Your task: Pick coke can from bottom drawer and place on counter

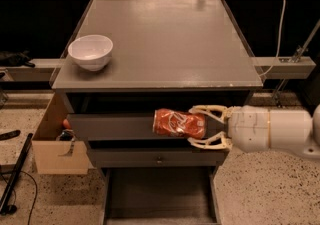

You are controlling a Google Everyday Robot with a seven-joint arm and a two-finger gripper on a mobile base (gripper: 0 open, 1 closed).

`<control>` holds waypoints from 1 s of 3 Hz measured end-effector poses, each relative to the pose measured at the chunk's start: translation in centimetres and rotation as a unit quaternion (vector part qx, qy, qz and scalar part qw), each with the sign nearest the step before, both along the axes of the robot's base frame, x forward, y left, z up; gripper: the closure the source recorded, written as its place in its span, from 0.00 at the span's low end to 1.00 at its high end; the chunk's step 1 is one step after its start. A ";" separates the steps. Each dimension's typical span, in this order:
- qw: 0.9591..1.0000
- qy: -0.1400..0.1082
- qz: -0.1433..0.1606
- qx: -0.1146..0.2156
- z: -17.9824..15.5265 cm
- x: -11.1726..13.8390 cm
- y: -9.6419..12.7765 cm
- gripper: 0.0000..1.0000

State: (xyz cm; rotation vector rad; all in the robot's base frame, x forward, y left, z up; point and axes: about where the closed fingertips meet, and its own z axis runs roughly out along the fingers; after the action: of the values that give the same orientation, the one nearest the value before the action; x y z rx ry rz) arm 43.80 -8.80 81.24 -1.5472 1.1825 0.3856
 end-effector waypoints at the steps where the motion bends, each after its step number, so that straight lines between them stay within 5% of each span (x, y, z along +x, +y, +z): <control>1: 0.999 -0.043 0.003 0.015 8.5 1.3 0.0 1.00; 3: 0.997 -0.062 -0.016 0.033 9.9 5.8 2.5 1.00</control>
Offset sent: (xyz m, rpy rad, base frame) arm 0.0068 0.0040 0.0657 0.0201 -0.0578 0.0151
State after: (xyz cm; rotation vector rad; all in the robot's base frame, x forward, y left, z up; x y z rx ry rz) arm 49.62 -6.35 91.09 -1.4714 1.0873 0.3007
